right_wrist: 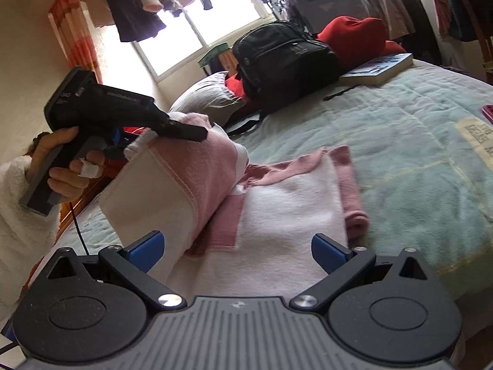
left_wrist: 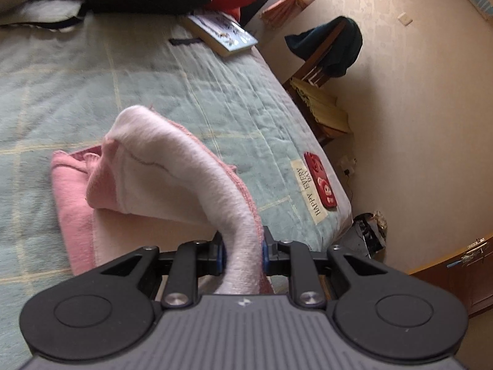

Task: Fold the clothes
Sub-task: 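Lift the side edge with the left gripper and fold it over the sweater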

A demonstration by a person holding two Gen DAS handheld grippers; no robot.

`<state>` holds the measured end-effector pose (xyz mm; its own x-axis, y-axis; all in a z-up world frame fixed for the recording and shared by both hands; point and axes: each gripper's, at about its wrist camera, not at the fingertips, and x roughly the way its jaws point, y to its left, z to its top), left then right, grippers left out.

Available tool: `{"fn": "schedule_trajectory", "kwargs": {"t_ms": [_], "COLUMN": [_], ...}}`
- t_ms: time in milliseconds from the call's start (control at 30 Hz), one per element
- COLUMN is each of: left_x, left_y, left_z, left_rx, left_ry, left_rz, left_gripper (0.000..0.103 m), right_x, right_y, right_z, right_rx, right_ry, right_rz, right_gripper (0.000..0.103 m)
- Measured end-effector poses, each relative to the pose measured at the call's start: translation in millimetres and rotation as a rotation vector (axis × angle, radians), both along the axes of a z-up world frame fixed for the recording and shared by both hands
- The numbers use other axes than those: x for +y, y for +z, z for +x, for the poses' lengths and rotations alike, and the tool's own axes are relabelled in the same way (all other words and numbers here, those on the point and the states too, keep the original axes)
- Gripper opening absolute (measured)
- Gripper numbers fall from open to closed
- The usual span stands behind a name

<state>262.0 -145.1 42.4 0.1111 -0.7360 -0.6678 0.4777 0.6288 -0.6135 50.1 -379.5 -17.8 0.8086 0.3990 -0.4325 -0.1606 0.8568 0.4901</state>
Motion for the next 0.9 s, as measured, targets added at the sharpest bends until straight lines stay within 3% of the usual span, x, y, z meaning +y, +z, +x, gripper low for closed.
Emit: {"fn": "schedule_trajectory", "kwargs": {"t_ms": [567,900], "left_x": [-57.7,-76.8], "left_y": [-57.0,-71.0], "left_z": [17.6,20.0], "left_rx": [0.105,0.125], "left_ry": [-0.035,-0.054], "left_rz": [0.048,0.057], "left_gripper": [0.02,0.019], "right_x": [-16.9,-19.5], "right_y": [-12.6,-16.5], "right_z": [-3.1,-1.7], "right_rx": [0.04,0.064], "right_ry": [-0.052,-0.07], "right_rz": [0.006,0.002], "right_gripper": [0.103,0.103]}}
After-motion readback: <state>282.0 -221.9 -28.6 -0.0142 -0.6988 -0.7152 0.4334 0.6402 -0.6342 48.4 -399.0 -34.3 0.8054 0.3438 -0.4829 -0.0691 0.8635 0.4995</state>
